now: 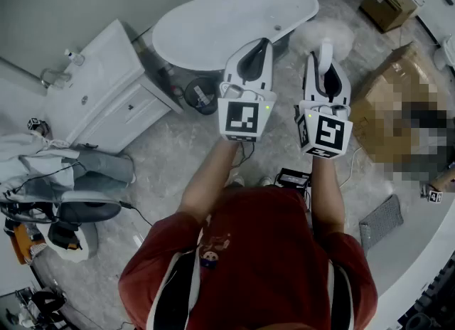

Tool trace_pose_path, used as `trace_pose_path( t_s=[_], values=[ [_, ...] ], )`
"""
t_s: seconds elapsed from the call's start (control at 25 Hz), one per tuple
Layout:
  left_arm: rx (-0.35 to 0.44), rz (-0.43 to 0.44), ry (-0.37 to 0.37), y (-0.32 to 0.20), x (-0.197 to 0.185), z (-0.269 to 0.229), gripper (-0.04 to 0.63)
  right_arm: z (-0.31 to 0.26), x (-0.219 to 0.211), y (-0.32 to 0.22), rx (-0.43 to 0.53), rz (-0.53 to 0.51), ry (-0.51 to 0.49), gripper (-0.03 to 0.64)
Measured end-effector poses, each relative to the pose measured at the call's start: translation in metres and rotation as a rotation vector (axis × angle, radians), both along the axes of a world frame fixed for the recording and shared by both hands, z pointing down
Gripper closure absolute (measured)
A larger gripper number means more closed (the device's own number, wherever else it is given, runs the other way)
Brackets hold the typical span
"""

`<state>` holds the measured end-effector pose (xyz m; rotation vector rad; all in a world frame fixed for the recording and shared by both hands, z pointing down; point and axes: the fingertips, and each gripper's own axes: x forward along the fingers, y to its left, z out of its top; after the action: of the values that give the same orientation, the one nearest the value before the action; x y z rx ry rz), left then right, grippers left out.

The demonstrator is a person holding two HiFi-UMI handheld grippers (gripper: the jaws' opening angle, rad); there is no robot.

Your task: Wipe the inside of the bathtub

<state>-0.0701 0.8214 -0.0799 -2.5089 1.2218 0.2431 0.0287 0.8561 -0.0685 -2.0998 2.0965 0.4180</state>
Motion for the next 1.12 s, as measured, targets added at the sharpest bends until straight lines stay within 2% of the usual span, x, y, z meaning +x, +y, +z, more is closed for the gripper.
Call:
trace_pose_path(
  t_s=[0.24, 0.52, 1.12],
  values=[
    [-0.009, -0.012, 0.019, 0.002, 0.013, -0.002, 0.58, 0.0, 0.017, 0.003, 0.001, 0.002, 0.003, 0.52],
    [0.005, -0.032, -0.003, 0.004, 0.023, -0.002, 0.58, 0.001, 0.028, 0.005, 0.012, -0.005, -0.014, 0.52],
    [0.002, -0.093, -0.027, 0.019, 0.08, 0.017, 0.58, 0.024, 0.085, 0.009, 0.001, -0.076, -0.05, 0.52]
  ],
)
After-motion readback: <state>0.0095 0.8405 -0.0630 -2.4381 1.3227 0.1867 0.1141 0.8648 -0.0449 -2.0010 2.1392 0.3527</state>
